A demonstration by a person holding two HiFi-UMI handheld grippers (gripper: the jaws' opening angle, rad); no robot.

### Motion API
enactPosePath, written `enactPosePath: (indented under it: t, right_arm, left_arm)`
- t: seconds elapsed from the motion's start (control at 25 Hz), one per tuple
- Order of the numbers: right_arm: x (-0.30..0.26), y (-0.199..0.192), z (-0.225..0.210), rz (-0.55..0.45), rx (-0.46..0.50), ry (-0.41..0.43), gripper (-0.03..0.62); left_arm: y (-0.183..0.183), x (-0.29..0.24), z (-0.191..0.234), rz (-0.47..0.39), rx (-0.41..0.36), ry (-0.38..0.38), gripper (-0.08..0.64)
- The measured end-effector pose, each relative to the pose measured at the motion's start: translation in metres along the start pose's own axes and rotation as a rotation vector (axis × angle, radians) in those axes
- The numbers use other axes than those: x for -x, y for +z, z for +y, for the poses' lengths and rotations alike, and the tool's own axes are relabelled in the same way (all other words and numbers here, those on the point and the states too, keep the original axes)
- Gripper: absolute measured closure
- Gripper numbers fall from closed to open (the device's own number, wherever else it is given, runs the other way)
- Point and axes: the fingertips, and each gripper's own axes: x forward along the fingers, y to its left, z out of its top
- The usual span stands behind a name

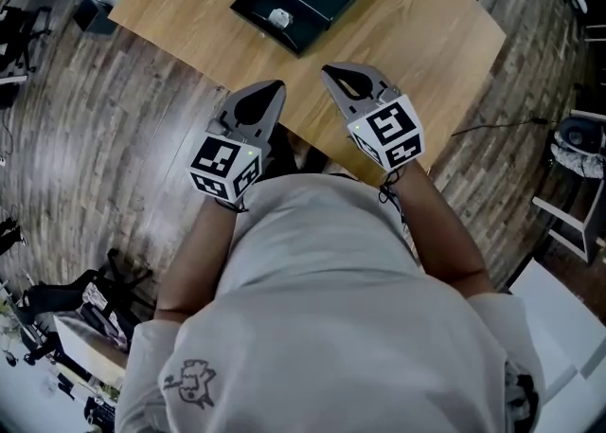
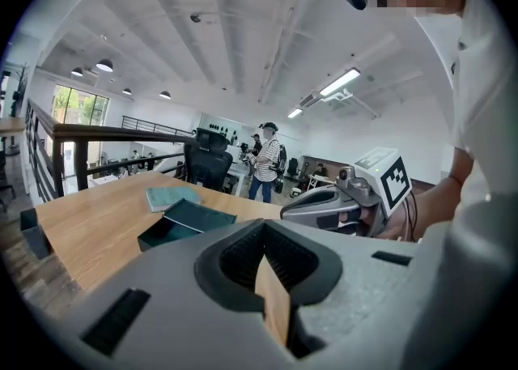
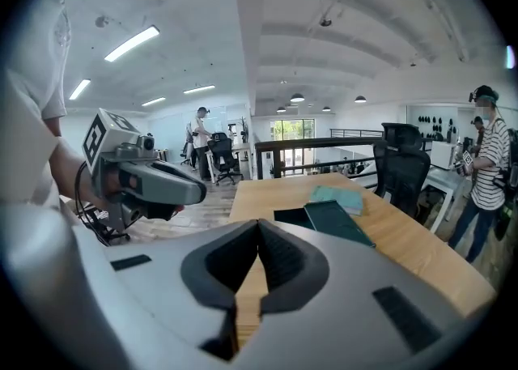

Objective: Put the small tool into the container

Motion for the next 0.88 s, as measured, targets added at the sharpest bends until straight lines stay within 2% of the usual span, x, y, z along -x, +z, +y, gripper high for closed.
enactPosePath:
  t: [0.44, 0.68, 0.88]
  right_arm:
    - [0.043, 0.008, 0.022, -0.068, 0.053, 0.026, 0.586]
    - [0.065, 0.019, 0.05, -0.12, 0.094, 0.067, 0.586]
    - [0.078, 0.029, 0.07, -0.167, 0.096, 0.064, 0.586]
  left_arm:
    - [0.01, 0.025, -0.033, -0.052, -0.05, 0.056, 0.555]
    - [0.009, 0.061, -0.046, -0.063, -0.063, 0.109, 0.555]
    - [0.013, 0.098, -0.051, -0.081, -0.082, 0.14, 0.555]
